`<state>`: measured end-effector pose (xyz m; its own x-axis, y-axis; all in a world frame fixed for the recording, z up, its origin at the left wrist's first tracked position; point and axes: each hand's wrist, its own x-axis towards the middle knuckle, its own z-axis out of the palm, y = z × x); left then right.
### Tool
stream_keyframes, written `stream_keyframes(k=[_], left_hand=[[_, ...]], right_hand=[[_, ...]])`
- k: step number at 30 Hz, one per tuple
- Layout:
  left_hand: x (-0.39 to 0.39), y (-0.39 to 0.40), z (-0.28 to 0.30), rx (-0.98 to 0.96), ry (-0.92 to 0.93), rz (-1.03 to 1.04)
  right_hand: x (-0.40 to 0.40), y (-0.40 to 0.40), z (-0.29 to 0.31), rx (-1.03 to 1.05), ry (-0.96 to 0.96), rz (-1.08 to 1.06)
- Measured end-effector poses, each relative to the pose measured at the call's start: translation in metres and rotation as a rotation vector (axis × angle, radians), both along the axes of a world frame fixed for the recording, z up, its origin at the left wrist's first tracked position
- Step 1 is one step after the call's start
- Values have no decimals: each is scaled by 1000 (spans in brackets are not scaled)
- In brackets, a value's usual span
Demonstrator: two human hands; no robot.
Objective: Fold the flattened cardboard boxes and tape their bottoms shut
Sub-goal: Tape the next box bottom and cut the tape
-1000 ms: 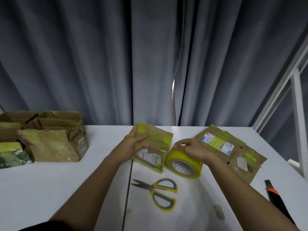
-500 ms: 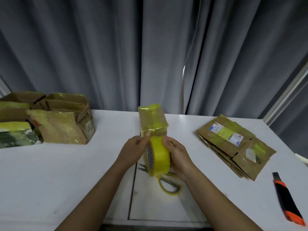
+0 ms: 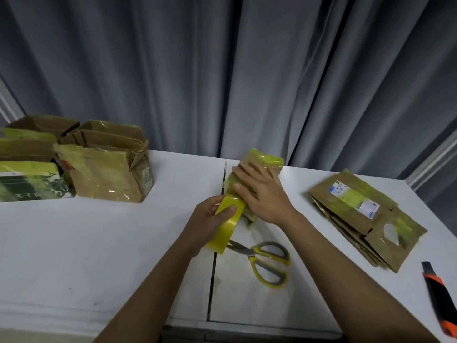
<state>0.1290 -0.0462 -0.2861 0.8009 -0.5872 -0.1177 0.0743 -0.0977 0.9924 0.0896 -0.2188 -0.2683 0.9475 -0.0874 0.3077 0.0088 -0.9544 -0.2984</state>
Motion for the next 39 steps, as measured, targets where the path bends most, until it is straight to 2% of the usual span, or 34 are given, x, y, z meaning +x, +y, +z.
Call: stream_keyframes(k=[2, 6, 14, 16, 21, 27, 31, 36, 39], left_hand=[[1, 3, -1, -14, 1, -45], [1, 11, 1, -69, 56, -155], [-1, 23, 3, 13, 14, -152], [-2, 23, 2, 9, 38, -135], [0, 18, -7, 147, 133, -148], [-2, 9, -7, 96, 224, -141], [-3, 3, -11, 95, 182, -82], [-1, 3, -15, 104, 190, -81], [0, 6, -15, 114, 180, -92]], right_hand=[[12, -6, -7, -62, 147, -17], [19, -11, -7, 7, 144, -66], [23, -9, -9, 33, 199, -28], [23, -8, -10, 35, 205, -19], [22, -8, -10, 7, 217, 0], [21, -6, -8, 13, 241, 1], [20, -7, 0, 197, 280, 7], [17, -19, 6, 734, 235, -34], [13, -18, 9, 779, 211, -33]])
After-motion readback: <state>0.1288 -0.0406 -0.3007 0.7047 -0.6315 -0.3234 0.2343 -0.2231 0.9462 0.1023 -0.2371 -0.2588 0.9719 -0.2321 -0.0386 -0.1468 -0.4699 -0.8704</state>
